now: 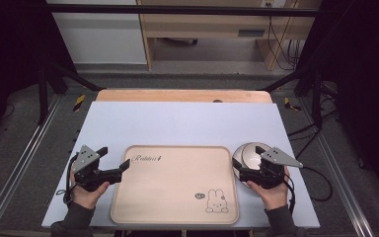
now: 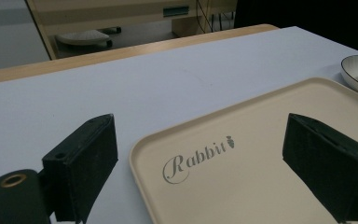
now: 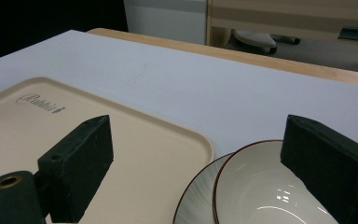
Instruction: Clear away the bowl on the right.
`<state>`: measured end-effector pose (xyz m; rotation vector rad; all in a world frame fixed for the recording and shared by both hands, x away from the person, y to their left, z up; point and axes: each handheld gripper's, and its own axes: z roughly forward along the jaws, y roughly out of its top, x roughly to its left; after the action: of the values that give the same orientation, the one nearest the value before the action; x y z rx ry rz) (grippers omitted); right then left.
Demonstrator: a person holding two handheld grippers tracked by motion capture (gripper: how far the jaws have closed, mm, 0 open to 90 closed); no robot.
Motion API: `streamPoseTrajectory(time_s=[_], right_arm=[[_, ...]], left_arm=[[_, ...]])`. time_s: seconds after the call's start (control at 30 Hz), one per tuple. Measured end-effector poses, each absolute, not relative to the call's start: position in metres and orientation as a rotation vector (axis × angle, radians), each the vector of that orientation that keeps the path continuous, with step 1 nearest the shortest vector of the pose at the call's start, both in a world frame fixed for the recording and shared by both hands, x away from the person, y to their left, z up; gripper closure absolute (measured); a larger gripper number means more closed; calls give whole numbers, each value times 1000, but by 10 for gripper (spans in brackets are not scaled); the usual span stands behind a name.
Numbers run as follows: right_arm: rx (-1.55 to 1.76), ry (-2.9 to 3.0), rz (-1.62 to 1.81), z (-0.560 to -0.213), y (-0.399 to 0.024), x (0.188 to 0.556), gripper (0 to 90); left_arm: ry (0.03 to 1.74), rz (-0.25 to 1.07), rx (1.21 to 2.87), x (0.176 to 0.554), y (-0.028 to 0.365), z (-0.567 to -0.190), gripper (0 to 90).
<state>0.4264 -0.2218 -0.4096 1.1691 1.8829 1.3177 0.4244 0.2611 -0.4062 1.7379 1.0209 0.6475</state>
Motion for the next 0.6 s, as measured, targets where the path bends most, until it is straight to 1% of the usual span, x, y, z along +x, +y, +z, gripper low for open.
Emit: streamPoseTrajectory(time_s=[0.6], right_arm=[[1199, 1842, 1319, -399, -236, 425, 94]], left_arm=[[1031, 654, 1730, 425, 264, -406, 99]])
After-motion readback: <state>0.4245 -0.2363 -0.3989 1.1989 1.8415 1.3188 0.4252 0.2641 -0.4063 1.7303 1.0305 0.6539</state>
